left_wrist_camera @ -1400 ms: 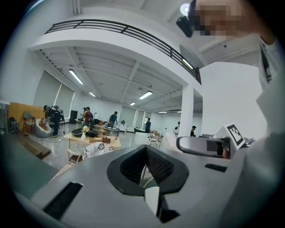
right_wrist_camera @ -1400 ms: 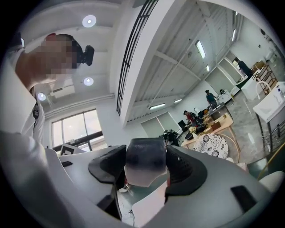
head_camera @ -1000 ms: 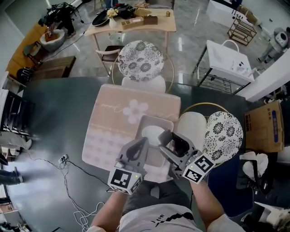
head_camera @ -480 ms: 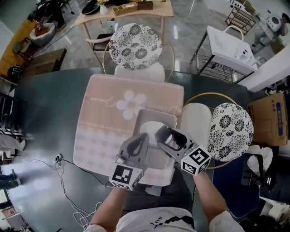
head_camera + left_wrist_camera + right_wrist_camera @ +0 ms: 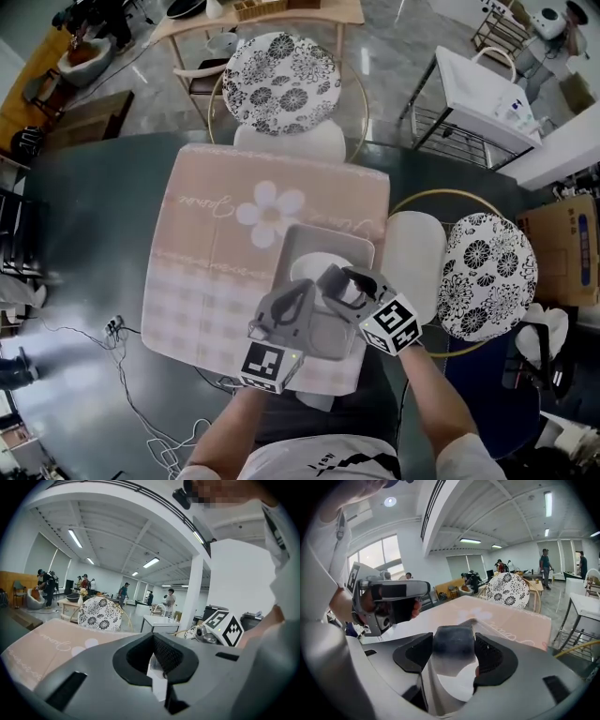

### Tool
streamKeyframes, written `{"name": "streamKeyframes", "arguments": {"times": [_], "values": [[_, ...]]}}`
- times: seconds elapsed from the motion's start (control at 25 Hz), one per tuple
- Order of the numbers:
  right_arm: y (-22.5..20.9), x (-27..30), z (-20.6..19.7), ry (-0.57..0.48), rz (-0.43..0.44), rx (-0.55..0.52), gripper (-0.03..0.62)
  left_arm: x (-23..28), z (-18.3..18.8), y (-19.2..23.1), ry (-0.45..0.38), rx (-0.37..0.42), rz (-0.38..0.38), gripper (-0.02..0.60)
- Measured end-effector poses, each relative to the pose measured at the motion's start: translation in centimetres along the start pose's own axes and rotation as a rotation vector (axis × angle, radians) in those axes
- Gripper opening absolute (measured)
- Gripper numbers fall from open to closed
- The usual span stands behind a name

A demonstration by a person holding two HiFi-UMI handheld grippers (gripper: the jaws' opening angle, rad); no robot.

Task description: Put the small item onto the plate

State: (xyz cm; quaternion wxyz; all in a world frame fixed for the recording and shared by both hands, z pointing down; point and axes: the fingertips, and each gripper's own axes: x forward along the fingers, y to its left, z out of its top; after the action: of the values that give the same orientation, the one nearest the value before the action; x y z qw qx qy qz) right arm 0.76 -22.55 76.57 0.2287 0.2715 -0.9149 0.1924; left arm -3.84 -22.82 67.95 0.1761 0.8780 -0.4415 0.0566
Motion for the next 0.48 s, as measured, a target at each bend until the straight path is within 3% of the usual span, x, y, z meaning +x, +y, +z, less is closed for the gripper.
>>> {"name": "streamKeyframes", "arguments": {"times": [0.48], "values": [[-1.1, 3.0, -5.1, 0.281, -0.02, -0.129, 0.288, 1.5, -4.2, 1.6, 0.052, -0.011, 0.002, 0.005]]}}
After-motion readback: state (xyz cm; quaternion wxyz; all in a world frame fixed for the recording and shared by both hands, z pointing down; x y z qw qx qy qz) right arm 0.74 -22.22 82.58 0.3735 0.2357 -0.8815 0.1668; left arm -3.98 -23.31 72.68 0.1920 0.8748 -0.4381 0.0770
